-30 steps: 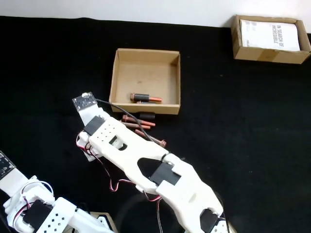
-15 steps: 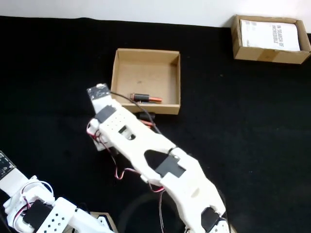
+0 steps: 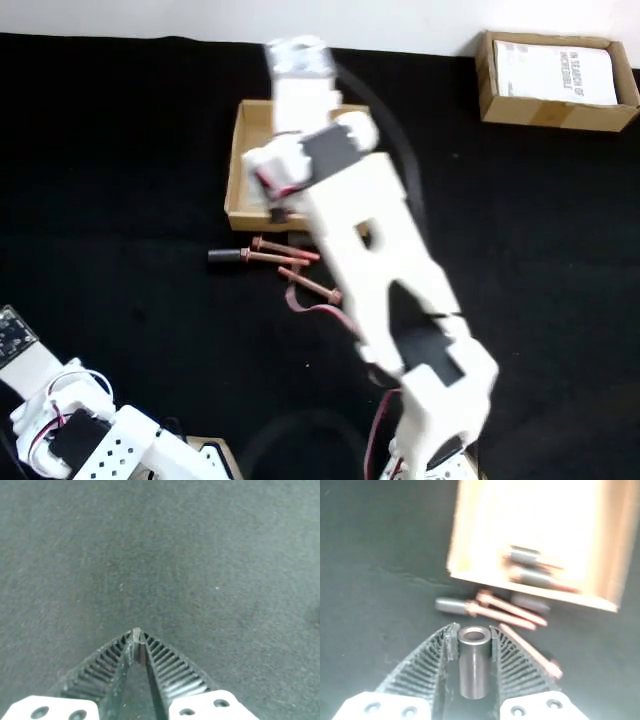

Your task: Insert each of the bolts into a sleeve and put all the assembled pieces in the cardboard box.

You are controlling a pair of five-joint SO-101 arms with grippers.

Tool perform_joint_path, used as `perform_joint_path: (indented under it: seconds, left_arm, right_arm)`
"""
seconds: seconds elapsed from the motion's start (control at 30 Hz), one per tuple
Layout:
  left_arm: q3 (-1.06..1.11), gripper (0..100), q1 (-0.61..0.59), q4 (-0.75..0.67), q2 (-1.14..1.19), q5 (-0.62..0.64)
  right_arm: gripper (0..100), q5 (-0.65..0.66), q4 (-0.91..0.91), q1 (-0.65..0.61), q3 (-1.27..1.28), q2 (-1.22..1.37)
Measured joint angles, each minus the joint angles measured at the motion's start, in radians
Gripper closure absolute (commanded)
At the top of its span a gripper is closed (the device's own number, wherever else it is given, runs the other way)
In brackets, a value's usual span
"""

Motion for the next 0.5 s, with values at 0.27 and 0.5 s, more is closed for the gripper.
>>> perform_joint_path:
  seconds: [0.27,0.5]
  left_arm:
    - [0.0,97,0.012,0.0,0.0,0.0]
    - [0.002,97,0.021,0.0,0.0,0.0]
  right_arm:
    - [99.2,0.005,0.038,0.295,0.195,-0.451]
    - [99.2,0.072,0.014,0.525,0.539,-0.954]
